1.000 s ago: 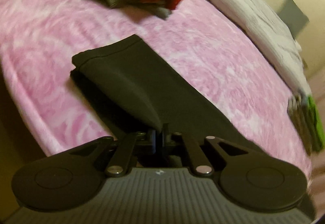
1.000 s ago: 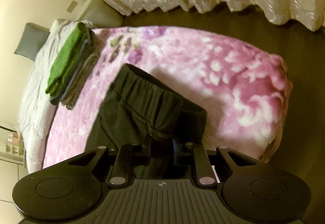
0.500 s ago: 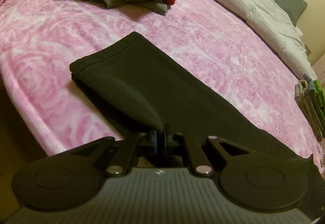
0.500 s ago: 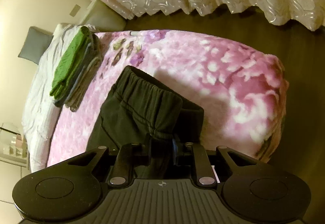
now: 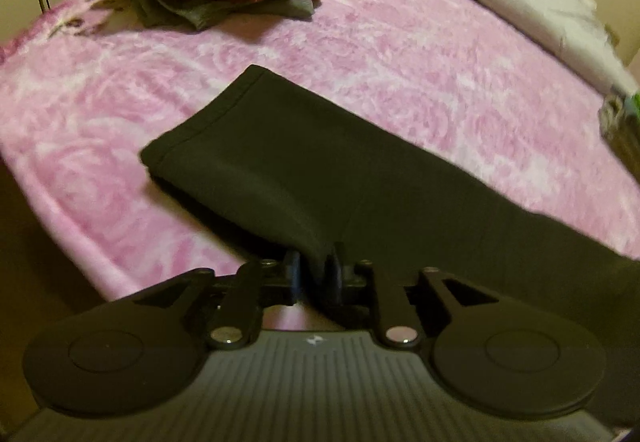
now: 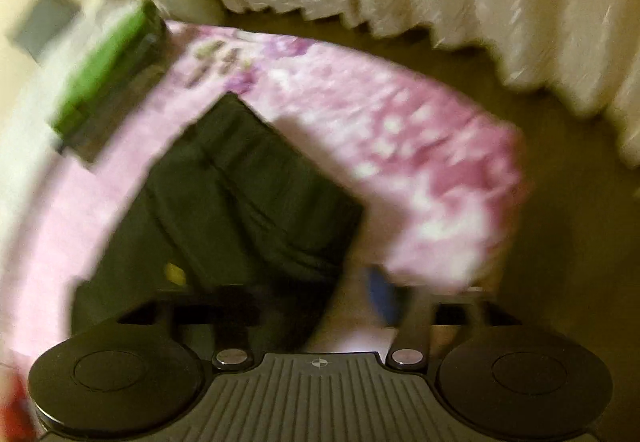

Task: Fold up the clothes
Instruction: 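Press the folded pants flat with both tools, then open the right tool, then grasp the folded pants with both tools and lay them straight on the bedspread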

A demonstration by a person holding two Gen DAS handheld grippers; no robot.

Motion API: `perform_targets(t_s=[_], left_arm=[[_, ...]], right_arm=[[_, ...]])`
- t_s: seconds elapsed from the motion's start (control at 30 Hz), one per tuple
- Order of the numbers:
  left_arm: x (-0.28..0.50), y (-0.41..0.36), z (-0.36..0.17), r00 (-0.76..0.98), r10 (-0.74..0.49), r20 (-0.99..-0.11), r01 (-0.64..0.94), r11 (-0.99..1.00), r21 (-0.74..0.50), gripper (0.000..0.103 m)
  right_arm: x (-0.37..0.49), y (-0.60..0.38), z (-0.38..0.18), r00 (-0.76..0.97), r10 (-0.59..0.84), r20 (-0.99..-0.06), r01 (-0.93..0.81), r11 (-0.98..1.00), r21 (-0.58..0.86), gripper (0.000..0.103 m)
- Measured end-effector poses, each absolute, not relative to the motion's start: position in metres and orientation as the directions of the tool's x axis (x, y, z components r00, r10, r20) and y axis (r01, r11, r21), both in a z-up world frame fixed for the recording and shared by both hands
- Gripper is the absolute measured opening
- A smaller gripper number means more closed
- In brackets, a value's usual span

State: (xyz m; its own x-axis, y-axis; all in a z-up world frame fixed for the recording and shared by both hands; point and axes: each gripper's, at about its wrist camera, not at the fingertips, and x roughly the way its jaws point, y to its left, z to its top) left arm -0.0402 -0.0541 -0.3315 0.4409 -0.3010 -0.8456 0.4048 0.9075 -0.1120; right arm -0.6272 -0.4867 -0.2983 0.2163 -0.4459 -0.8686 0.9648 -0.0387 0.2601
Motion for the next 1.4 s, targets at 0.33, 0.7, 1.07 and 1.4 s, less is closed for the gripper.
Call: perform_targets(t_s=[0.33, 0.7, 1.07, 1.4], left_arm=[[-0.122, -0.129, -0.316, 0.385, -0.453, -0.804, 0.747, 0.664, -0.017, 0.016], [-0.104, -0.169, -0.314, 0.265, -0.401, -0.877, 0.806, 0.592, -0.027, 0.015], [-0.107, -0.375, -0.317, -0.163, -0.593, -0.789, 0.878, 0.278, -0.390, 0.035], [-0.139, -0.466, -0.371, -0.427, -0.529, -0.734, 0.801, 0.155, -0.578, 0.000]], right_arm=[[-0.547, -0.439, -0.304, 0.271, -0.524, -0.807, 0.911, 0.409, 0.040, 0.065], [-0.571, -0.461, -0.280, 0.289, -0.431, -0.855, 0.918, 0.378, 0.120, 0.066], [-0.586, -0.619, -0.297, 0.478, -0.406, -0.778, 0.877, 0.177, 0.447, 0.092], [-0.594, -0.609, -0.325, 0.541, -0.329, -0.774, 0.841, 0.234, 0.488, 0.027]])
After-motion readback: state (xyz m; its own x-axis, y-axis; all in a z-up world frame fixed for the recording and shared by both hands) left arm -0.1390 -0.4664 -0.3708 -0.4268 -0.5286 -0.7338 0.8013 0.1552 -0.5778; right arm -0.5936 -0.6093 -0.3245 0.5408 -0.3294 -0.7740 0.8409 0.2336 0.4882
